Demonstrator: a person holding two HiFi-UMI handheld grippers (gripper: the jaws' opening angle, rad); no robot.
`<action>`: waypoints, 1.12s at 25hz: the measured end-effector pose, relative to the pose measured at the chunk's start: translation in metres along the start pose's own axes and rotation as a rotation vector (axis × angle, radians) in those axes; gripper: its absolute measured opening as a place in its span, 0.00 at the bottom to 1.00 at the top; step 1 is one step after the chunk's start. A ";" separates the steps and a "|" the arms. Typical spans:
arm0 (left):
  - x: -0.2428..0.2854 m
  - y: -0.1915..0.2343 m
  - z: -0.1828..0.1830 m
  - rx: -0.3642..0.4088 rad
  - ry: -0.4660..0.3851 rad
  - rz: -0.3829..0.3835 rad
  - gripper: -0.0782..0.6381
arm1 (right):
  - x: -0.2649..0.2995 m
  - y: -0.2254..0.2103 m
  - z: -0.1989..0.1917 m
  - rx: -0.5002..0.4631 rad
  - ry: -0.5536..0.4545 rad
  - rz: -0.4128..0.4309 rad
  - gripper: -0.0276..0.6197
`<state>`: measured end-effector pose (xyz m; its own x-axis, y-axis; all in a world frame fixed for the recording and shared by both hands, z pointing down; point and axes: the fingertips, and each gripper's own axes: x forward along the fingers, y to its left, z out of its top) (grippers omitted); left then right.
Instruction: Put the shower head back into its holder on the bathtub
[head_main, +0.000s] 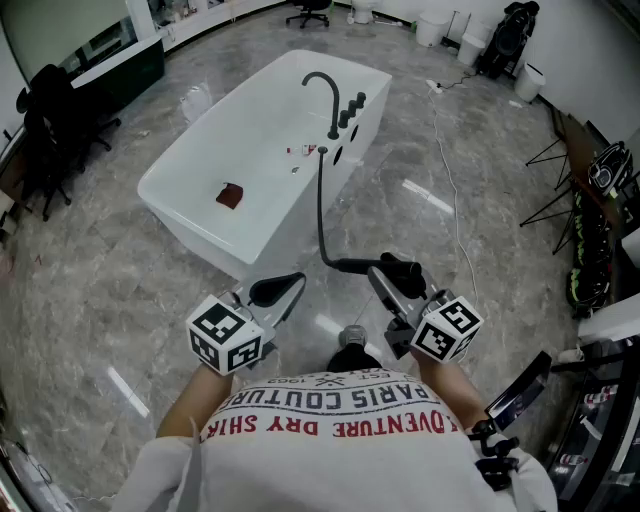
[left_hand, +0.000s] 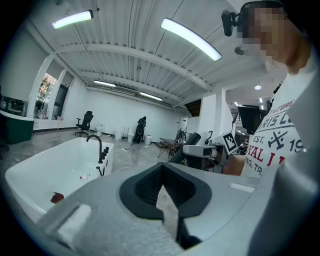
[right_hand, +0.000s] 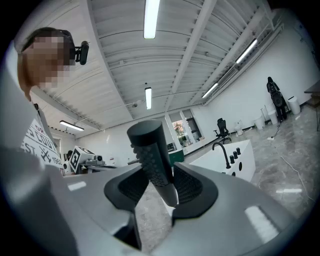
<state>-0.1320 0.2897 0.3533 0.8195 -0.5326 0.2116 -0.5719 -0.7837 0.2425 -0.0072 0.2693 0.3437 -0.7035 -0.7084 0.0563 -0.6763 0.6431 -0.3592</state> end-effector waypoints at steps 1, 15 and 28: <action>0.000 0.000 -0.001 -0.002 0.002 0.001 0.11 | 0.000 -0.001 0.000 -0.001 0.001 0.001 0.27; -0.006 0.010 -0.005 -0.018 0.005 0.032 0.11 | 0.011 -0.002 -0.001 0.005 0.005 0.024 0.28; 0.020 0.016 -0.014 -0.038 0.036 0.014 0.11 | 0.010 -0.026 0.004 0.075 -0.019 0.023 0.28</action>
<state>-0.1247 0.2711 0.3748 0.8102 -0.5305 0.2492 -0.5845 -0.7633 0.2751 0.0042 0.2439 0.3498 -0.7139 -0.6996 0.0302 -0.6414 0.6359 -0.4292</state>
